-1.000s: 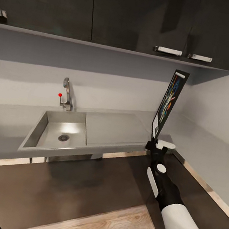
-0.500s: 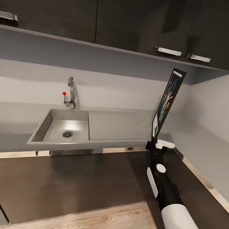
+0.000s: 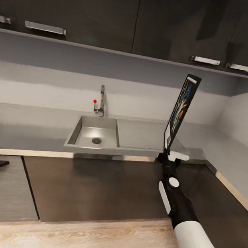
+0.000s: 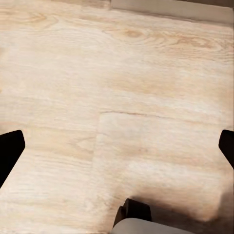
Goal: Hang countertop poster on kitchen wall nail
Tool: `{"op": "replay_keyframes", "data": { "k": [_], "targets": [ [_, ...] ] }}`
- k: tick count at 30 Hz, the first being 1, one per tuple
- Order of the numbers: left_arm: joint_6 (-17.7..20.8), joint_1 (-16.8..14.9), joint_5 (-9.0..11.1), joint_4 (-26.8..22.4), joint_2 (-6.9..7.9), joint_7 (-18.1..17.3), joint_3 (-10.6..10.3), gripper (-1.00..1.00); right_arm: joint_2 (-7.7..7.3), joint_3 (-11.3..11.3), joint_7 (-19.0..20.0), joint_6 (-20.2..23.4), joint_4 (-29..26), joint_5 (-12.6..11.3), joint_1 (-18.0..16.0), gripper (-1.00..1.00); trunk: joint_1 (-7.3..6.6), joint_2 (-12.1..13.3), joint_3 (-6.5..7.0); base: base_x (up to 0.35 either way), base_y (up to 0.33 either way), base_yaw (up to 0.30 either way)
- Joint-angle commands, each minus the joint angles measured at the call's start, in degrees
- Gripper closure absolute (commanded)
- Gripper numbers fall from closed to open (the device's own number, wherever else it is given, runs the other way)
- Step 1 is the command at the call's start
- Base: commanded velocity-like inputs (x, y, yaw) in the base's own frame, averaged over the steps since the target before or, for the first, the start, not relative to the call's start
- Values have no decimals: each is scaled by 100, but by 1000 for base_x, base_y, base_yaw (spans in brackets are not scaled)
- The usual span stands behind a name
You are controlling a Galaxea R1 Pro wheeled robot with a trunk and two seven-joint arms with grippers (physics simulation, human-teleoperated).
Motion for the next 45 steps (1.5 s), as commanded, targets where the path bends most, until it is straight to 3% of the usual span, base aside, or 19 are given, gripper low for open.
{"op": "replay_keyframes", "data": {
  "k": [1,10,23,33,40,45],
  "targets": [
    [1,0,35,-4,-2,-53,22,-100,-3,25,-17,-32,5,-60,-6,100,-3,-3,-4,-296,96,280],
    [1,0,35,-18,14,-54,23,-100,-1,25,-15,-32,5,-59,-6,100,-3,-3,-4,-211,30,263],
    [1,0,35,-17,16,-53,23,-100,-2,25,0,-43,-6,-57,-6,100,-3,-3,-4,-308,18,34],
    [-1,0,35,-93,49,-53,34,-100,7,25,1,-41,-4,-56,-6,100,-3,-3,-4,-74,1,137],
    [50,0,38,-681,173,-74,21,-100,20,43,1,-41,-4,-58,-6,100,-3,-3,-4,-5,0,277],
    [84,0,54,-1023,210,-93,0,-100,17,240,-6,-41,-4,-56,-6,100,-3,-3,-4,-1,0,288]
  ]
}}
